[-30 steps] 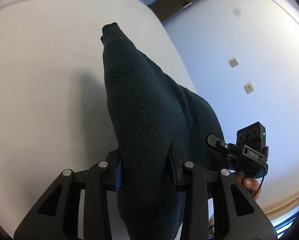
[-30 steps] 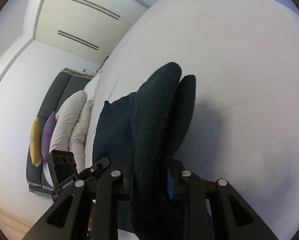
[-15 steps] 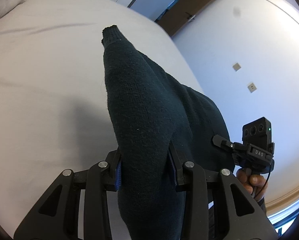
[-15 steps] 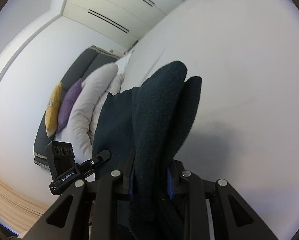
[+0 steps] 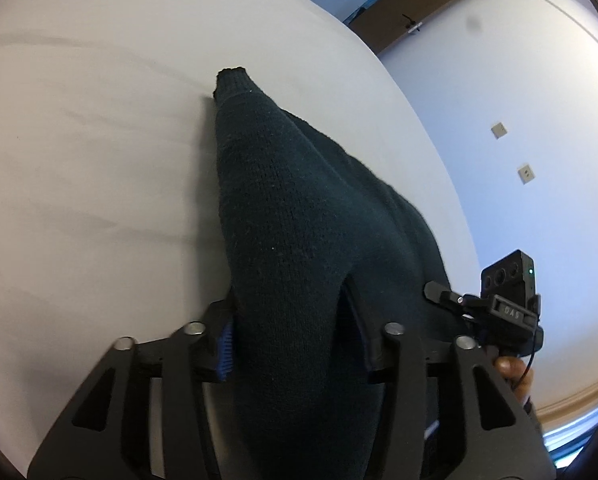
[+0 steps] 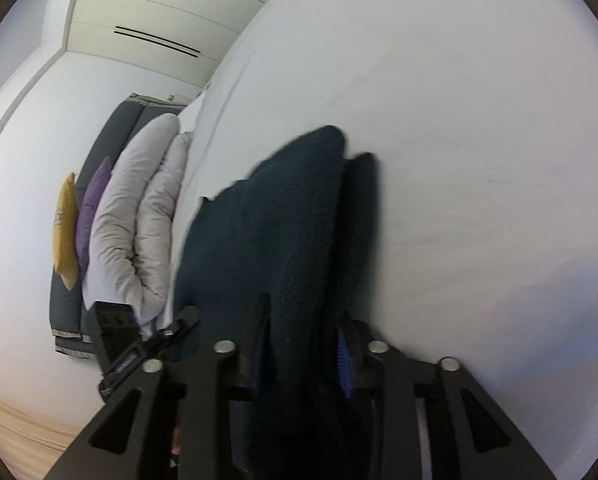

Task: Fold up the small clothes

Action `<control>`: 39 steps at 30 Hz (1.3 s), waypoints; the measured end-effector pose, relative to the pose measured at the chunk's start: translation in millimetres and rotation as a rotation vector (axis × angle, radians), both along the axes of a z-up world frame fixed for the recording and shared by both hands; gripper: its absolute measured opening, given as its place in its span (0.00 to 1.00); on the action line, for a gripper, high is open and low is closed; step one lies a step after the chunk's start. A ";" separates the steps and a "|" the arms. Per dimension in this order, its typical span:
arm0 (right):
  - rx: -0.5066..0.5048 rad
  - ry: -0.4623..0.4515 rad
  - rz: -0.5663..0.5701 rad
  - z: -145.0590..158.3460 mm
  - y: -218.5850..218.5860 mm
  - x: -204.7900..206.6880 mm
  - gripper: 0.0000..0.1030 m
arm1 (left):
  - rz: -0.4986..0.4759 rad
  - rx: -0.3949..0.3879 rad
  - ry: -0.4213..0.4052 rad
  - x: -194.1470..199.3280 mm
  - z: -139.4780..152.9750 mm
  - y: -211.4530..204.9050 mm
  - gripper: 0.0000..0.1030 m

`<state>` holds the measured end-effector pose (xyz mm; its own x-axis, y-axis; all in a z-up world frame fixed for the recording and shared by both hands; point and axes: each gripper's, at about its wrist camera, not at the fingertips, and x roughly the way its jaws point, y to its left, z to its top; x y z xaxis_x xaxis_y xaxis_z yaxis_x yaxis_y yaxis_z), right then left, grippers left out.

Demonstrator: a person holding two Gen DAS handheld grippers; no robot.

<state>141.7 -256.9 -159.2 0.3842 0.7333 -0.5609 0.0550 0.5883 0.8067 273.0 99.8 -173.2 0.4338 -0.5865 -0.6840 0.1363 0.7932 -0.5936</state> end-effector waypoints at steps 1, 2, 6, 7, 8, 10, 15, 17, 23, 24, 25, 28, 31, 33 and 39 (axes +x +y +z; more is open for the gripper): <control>0.030 -0.007 -0.002 -5.5 -3.0 -0.6 0.35 | 0.009 0.010 -0.007 0.6 0.2 -7.0 0.58; 0.049 -0.016 -0.005 -8.4 -2.6 -0.3 0.35 | 0.020 0.010 -0.014 -1.3 -1.7 -6.9 0.63; 0.091 -0.046 -0.027 -8.5 -4.5 -4.8 0.38 | 0.051 0.011 -0.060 -9.5 -3.2 -11.0 0.67; 0.086 -0.047 -0.036 -5.8 -6.9 -6.9 0.43 | 0.056 0.019 -0.068 -14.1 -4.8 -2.8 0.67; 0.068 -0.050 -0.049 -1.2 -9.3 -9.7 0.49 | 0.064 0.034 -0.073 -17.6 -3.6 1.4 0.68; -0.021 -0.074 -0.092 16.0 -19.5 -22.5 0.54 | 0.100 0.094 -0.095 -25.1 7.2 2.3 0.69; 0.032 -0.245 -0.022 70.0 -2.5 -47.9 0.54 | 0.151 0.211 -0.254 -57.8 50.3 -4.8 0.68; 0.068 -0.269 0.052 74.3 18.7 -52.2 0.54 | 0.123 0.241 -0.283 -65.4 57.1 -15.6 0.69; 0.007 -0.176 0.097 33.2 50.0 -57.7 0.43 | 0.040 0.297 -0.285 -81.1 43.5 -57.3 0.69; 0.005 -0.165 0.089 23.2 49.5 -58.0 0.33 | 0.041 0.303 -0.278 -81.2 39.4 -60.0 0.69; 0.017 -0.156 0.072 13.2 43.8 -58.5 0.08 | 0.045 0.312 -0.278 -83.5 34.3 -59.4 0.69; 0.187 -0.092 -0.011 -24.8 12.1 -61.8 0.00 | 0.049 0.322 -0.294 -87.1 32.0 -66.0 0.70; 0.103 -0.140 0.003 -17.9 18.3 -65.8 0.00 | 0.048 0.303 -0.303 -93.7 29.3 -65.1 0.79; 0.075 -0.152 0.010 -16.0 22.9 -66.7 0.00 | 0.051 0.317 -0.316 -97.6 24.7 -67.0 0.80; 0.071 -0.165 0.006 -13.5 17.3 -71.5 0.00 | 0.041 0.380 -0.359 -106.0 14.3 -60.0 0.81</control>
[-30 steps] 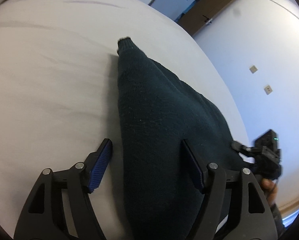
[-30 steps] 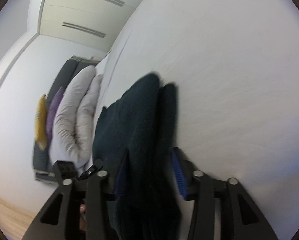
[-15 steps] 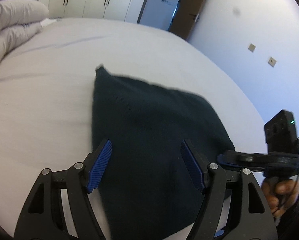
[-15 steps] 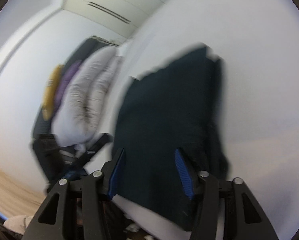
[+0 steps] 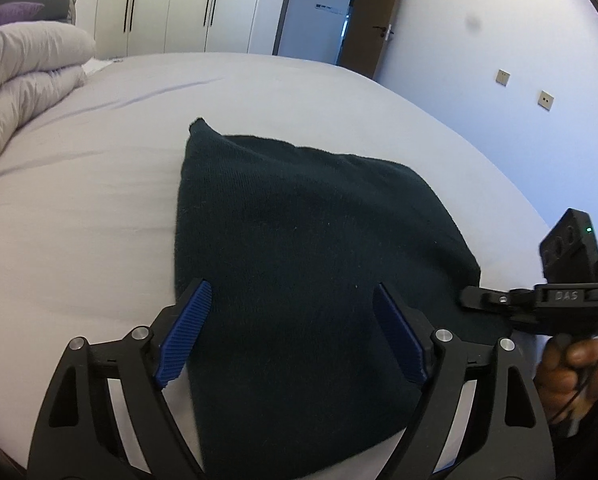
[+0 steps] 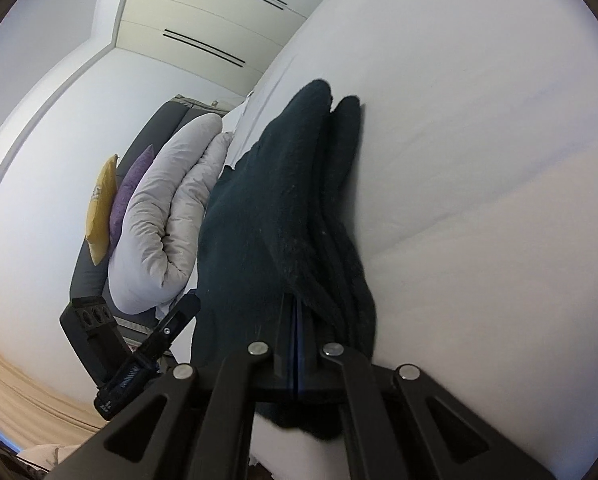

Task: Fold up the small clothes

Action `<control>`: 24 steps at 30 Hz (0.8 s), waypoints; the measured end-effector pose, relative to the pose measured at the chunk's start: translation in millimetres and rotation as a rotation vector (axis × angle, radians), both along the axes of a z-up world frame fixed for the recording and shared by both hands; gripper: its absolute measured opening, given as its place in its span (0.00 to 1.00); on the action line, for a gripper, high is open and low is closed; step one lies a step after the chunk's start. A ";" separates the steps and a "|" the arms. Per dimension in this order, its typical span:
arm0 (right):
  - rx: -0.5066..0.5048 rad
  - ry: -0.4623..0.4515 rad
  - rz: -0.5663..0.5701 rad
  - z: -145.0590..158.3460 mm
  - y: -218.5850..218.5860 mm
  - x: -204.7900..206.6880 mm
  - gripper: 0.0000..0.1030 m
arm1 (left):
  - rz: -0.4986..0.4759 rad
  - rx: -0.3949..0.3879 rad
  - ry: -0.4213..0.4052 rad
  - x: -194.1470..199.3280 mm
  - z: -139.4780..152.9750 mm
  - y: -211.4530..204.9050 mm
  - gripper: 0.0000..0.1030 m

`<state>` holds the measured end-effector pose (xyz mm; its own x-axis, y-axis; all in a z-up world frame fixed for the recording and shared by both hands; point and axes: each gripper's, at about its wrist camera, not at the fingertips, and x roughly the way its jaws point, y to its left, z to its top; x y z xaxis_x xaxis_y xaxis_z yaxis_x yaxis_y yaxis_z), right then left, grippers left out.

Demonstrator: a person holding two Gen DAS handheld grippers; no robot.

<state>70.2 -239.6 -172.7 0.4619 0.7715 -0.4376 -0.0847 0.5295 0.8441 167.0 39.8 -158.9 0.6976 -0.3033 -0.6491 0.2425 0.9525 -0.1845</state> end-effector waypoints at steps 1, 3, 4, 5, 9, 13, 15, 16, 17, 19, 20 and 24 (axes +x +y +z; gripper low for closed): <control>-0.004 0.006 -0.004 2.1 -7.8 -7.0 0.00 | 0.007 -0.011 -0.002 -2.0 -0.1 2.9 0.81; -0.022 0.000 -0.014 15.6 -4.9 -13.2 0.02 | 0.036 -0.022 0.008 -5.3 -3.1 8.4 0.87; -0.019 -0.022 -0.012 25.1 -4.6 -18.4 0.10 | 0.048 -0.023 0.014 -8.0 -3.2 9.4 0.87; -0.006 -0.060 -0.001 37.3 -0.5 -22.9 0.20 | 0.064 -0.032 0.021 -10.0 -4.8 11.5 0.87; 0.008 -0.145 0.067 62.0 26.0 -26.7 0.46 | 0.105 -0.042 -0.037 -22.5 9.3 13.3 0.87; -0.054 -0.068 0.071 34.8 43.2 -17.0 0.50 | 0.126 0.011 -0.158 -37.1 39.4 11.4 0.88; -0.033 -0.074 0.044 24.4 33.8 -22.9 0.39 | 0.149 0.022 -0.217 -47.7 54.1 12.6 0.95; -0.019 -0.069 0.034 23.3 28.3 -24.9 0.37 | 0.167 0.033 -0.255 -54.6 62.6 13.3 0.97; -0.017 -0.072 0.021 24.3 22.3 -28.2 0.37 | 0.188 0.051 -0.304 -62.3 71.5 13.6 0.98; -0.079 -0.104 -0.034 36.4 7.7 -38.2 0.39 | 0.225 0.087 -0.401 -76.7 90.9 14.7 1.00; -0.112 -0.118 -0.061 44.0 0.8 -43.8 0.47 | 0.251 0.102 -0.450 -84.7 100.2 15.5 1.00; -0.319 -0.268 -0.198 94.2 -20.4 -74.5 0.58 | 0.384 0.176 -0.620 -118.0 145.9 17.3 1.00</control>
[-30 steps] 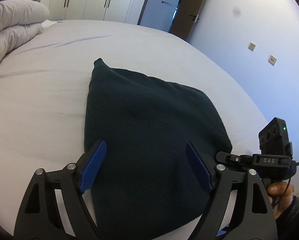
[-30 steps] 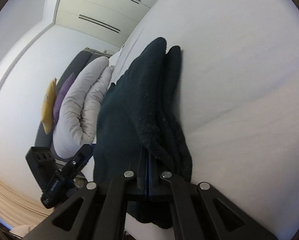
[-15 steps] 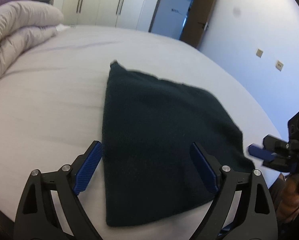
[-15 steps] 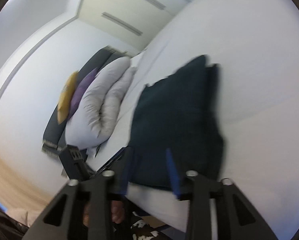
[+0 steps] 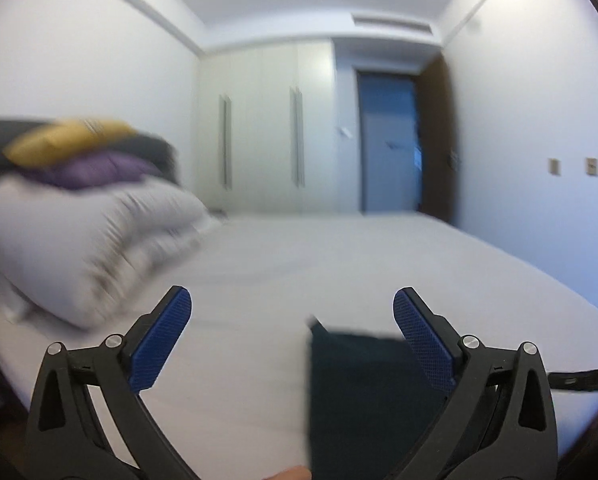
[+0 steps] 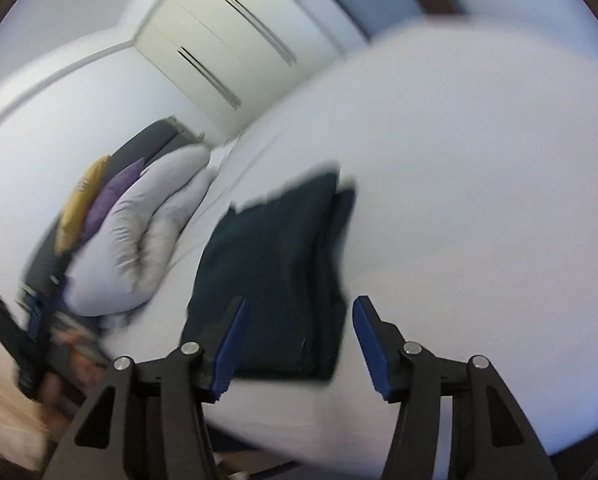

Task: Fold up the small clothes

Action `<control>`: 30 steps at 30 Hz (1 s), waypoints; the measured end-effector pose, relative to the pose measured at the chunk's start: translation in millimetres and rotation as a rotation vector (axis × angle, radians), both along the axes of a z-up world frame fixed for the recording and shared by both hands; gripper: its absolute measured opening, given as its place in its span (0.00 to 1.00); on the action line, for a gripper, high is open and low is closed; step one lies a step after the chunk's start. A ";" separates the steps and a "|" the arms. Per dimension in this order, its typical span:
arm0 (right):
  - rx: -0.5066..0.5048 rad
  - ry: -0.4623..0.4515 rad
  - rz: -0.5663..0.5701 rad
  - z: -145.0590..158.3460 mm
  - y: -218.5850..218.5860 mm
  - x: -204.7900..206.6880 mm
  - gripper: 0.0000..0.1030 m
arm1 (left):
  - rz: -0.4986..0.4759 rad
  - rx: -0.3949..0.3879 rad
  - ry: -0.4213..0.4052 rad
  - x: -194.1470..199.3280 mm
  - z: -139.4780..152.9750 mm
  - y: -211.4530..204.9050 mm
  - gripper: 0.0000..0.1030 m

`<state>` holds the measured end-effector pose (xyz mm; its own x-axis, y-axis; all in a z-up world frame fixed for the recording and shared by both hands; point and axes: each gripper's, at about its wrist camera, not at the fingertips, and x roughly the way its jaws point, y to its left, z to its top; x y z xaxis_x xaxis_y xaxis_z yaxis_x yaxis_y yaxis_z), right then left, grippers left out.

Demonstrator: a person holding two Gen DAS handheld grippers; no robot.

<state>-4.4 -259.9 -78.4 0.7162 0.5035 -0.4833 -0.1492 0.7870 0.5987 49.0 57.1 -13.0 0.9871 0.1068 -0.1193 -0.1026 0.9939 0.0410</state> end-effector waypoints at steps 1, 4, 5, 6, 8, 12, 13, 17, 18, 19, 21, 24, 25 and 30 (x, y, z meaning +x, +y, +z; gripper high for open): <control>-0.043 -0.047 -0.030 14.2 -2.7 -7.6 0.67 | -0.004 0.005 -0.011 -4.3 8.9 1.1 1.00; -0.171 -0.247 -0.158 66.8 -6.3 -35.4 1.00 | 0.064 0.071 0.012 -14.7 33.9 -0.9 1.00; -0.201 -0.309 -0.195 80.5 -5.7 -44.8 1.00 | 0.075 0.088 0.023 -15.9 39.5 -1.8 1.00; -0.251 -0.395 -0.239 100.7 -2.5 -56.7 1.00 | 0.070 0.093 0.028 -17.9 45.3 -0.9 1.00; -0.314 -0.471 -0.284 124.6 7.2 -66.2 1.00 | 0.063 0.064 0.035 -25.2 55.1 3.9 1.00; -0.353 -0.583 -0.327 165.6 19.2 -86.1 1.00 | 0.055 0.060 0.113 -27.3 62.8 3.2 1.00; -0.348 -0.579 -0.321 175.0 21.1 -87.0 1.00 | 0.044 0.050 0.141 -26.8 63.5 2.1 1.00; -0.371 -0.523 -0.291 181.9 32.5 -85.4 1.00 | -0.003 0.001 0.268 -22.5 39.2 -4.5 1.00; -0.401 -0.475 -0.262 176.8 38.0 -82.9 1.00 | -0.024 -0.004 0.309 -17.7 28.6 -7.8 1.00; -0.416 -0.441 -0.239 172.4 42.7 -80.4 1.00 | -0.033 -0.006 0.344 -19.1 22.4 -15.2 1.00; -0.440 -0.358 -0.212 160.2 51.7 -72.5 1.00 | -0.046 -0.012 0.406 -9.6 2.4 -19.7 1.00; -0.458 -0.203 -0.207 134.6 55.7 -59.7 1.00 | -0.051 -0.021 0.515 8.8 -27.8 -20.4 1.00; -0.459 -0.142 -0.210 124.3 54.8 -54.8 1.00 | -0.052 -0.030 0.536 14.8 -35.5 -19.5 1.00; -0.452 -0.028 -0.214 98.9 53.7 -44.5 1.00 | -0.043 -0.058 0.614 38.6 -73.5 -11.4 1.00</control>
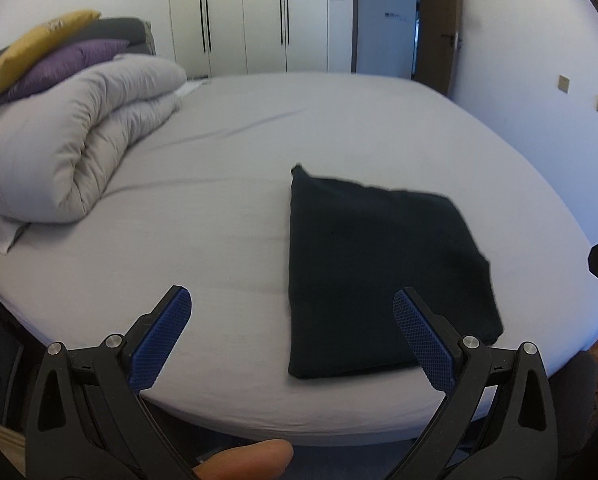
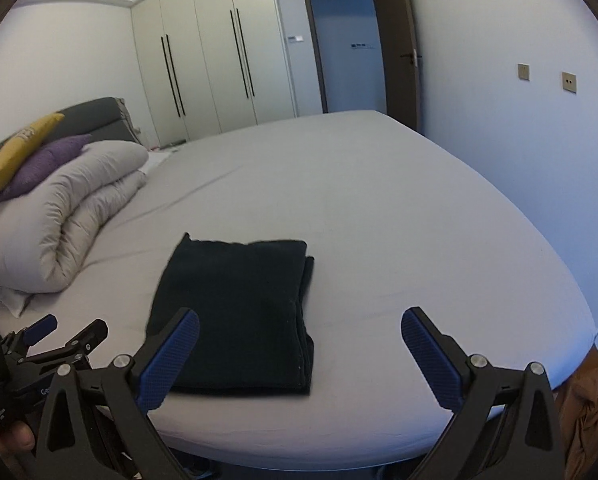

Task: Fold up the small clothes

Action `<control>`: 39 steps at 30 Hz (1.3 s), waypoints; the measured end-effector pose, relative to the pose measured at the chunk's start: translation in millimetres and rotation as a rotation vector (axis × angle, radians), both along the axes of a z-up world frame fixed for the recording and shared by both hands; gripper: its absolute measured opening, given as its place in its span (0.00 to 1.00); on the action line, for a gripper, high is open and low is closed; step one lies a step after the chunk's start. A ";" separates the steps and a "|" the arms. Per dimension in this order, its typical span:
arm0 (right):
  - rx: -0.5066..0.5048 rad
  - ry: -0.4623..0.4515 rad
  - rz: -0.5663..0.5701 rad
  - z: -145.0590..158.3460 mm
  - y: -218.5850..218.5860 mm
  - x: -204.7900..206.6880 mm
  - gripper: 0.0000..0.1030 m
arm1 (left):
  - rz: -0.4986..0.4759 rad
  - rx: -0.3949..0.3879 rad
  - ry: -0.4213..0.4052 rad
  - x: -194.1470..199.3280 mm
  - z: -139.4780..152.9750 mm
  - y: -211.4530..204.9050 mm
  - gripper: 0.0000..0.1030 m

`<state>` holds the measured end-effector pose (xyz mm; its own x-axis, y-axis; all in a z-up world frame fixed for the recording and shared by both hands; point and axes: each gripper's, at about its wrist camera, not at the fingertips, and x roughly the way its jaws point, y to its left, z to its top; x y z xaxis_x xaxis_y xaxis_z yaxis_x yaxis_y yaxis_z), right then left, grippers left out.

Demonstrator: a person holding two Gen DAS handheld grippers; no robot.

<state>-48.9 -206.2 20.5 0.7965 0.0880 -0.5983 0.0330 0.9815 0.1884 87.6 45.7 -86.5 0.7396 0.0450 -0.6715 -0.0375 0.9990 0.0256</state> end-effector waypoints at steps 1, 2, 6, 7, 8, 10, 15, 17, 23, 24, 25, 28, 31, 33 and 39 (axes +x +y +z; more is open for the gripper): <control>-0.027 0.000 0.004 -2.8 4.4 -1.9 1.00 | 0.002 -0.002 0.007 3.4 -6.5 0.7 1.00; -0.049 0.000 0.011 -5.4 8.3 0.8 1.00 | 0.002 -0.002 0.015 6.4 -11.7 1.7 1.00; -0.133 -0.012 0.048 -8.8 30.1 0.6 1.00 | -0.002 0.000 0.040 19.2 -29.2 8.0 1.00; -0.144 -0.008 0.057 -10.9 34.0 1.7 1.00 | -0.002 -0.001 0.046 21.3 -33.1 9.3 1.00; -0.147 -0.003 0.062 -12.5 35.7 3.3 1.00 | -0.002 0.000 0.052 21.3 -33.5 9.5 1.00; -0.143 0.012 0.070 -17.3 37.6 6.4 1.00 | 0.000 -0.001 0.066 23.3 -36.8 10.3 1.00; -0.123 0.050 0.060 -27.0 34.6 13.1 1.00 | 0.000 -0.004 0.084 27.0 -42.7 10.5 1.00; -0.116 0.058 0.057 -29.4 33.5 14.0 1.00 | -0.001 -0.004 0.087 28.2 -43.5 10.6 1.00; -0.105 0.076 0.061 -33.7 32.2 16.3 1.00 | -0.001 -0.001 0.094 29.3 -43.5 9.5 1.00; -0.103 0.079 0.062 -34.0 32.1 16.6 1.00 | -0.001 -0.002 0.095 29.6 -43.6 9.6 1.00; -0.102 0.081 0.063 -34.4 31.5 17.0 1.00 | -0.001 -0.003 0.096 29.6 -43.1 9.8 1.00; -0.100 0.088 0.065 -35.9 31.3 18.0 1.00 | -0.001 -0.003 0.097 30.3 -43.2 10.0 1.00; -0.099 0.092 0.068 -37.3 30.2 19.5 1.00 | -0.001 -0.004 0.099 30.8 -43.0 10.3 1.00; -0.098 0.094 0.069 -37.7 30.7 19.5 1.00 | -0.002 -0.004 0.099 30.9 -42.9 10.5 1.00; -0.100 0.096 0.072 -39.2 31.8 19.5 1.00 | -0.001 -0.005 0.099 30.9 -42.9 10.8 1.00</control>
<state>-29.4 -174.4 -18.7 0.7292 0.0786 -0.6798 -0.0248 0.9958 0.0885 118.5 56.4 -129.4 0.6697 0.0408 -0.7415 -0.0337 0.9991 0.0246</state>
